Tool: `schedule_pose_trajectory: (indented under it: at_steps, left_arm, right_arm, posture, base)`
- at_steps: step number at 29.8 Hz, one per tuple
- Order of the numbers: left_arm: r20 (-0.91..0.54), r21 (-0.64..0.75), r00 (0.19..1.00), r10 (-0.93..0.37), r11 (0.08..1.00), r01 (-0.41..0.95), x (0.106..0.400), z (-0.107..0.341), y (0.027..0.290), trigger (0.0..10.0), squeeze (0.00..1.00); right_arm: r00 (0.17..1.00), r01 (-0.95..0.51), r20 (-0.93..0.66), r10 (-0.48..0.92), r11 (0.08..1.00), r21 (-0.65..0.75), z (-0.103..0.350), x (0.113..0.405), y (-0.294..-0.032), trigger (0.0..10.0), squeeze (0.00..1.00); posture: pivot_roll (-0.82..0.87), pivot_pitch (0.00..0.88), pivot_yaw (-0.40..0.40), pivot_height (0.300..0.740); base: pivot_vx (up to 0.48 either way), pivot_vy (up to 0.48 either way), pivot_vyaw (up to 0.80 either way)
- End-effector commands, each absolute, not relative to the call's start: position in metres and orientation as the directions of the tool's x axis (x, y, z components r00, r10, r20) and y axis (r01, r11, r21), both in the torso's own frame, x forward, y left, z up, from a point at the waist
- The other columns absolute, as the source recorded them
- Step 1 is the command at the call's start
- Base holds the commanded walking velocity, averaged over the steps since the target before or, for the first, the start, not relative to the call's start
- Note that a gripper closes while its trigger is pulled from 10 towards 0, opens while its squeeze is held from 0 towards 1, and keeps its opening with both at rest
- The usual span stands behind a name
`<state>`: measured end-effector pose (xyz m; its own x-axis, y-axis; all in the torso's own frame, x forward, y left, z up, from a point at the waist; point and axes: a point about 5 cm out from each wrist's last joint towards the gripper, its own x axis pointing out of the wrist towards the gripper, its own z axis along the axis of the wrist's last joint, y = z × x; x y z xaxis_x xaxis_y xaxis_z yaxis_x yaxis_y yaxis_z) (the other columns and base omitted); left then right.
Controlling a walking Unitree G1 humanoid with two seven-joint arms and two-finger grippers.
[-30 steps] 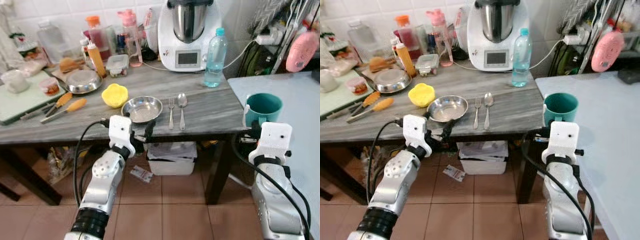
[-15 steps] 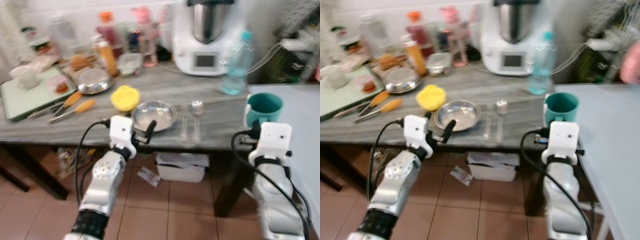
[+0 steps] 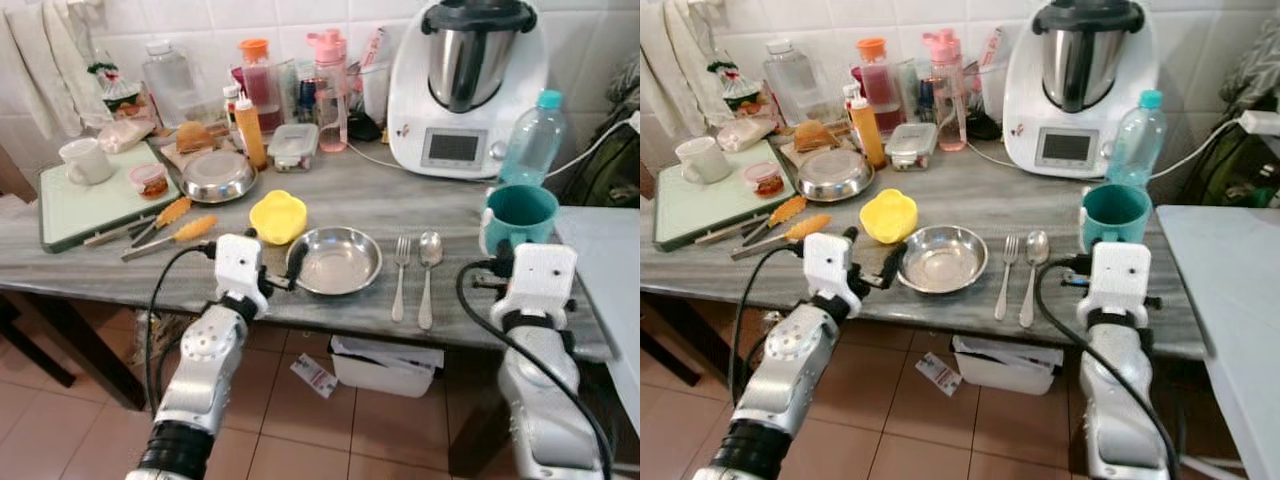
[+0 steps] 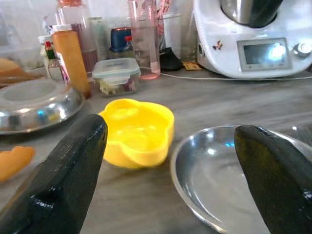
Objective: Setting the table
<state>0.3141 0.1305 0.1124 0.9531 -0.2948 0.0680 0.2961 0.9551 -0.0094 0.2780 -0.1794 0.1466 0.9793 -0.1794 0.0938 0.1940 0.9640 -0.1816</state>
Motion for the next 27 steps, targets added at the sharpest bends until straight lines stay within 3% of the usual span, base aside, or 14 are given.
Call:
schedule_pose_trajectory:
  at_steps: [1,18,27]
  left_arm:
    - [0.079,-0.004,0.946,-0.314,0.949,0.316,0.314,0.116,0.124,10.0,0.0]
    - [0.065,0.022,0.955,-0.29,0.957,0.289,0.308,0.113,0.137,10.0,0.0]
    - [0.075,0.092,0.943,-0.325,0.944,0.318,0.294,0.114,0.15,10.0,0.0]
  right_arm:
    - [0.974,0.206,0.134,-0.182,0.958,-0.197,0.155,0.279,-0.183,10.0,0.0]
    - [0.981,0.145,0.163,-0.107,0.959,-0.242,0.158,0.276,-0.171,10.0,0.0]
    - [0.983,0.133,0.16,-0.095,0.96,-0.248,0.156,0.274,-0.168,10.0,0.0]
  posture:
    - [-0.12,0.0,0.068,0.74]
    - [-0.12,0.0,0.066,0.74]
    - [-0.11,0.0,0.068,0.74]
  base:
    - [0.292,0.0,0.0]
    - [0.276,0.0,0.0]
    - [0.0,0.0,0.0]
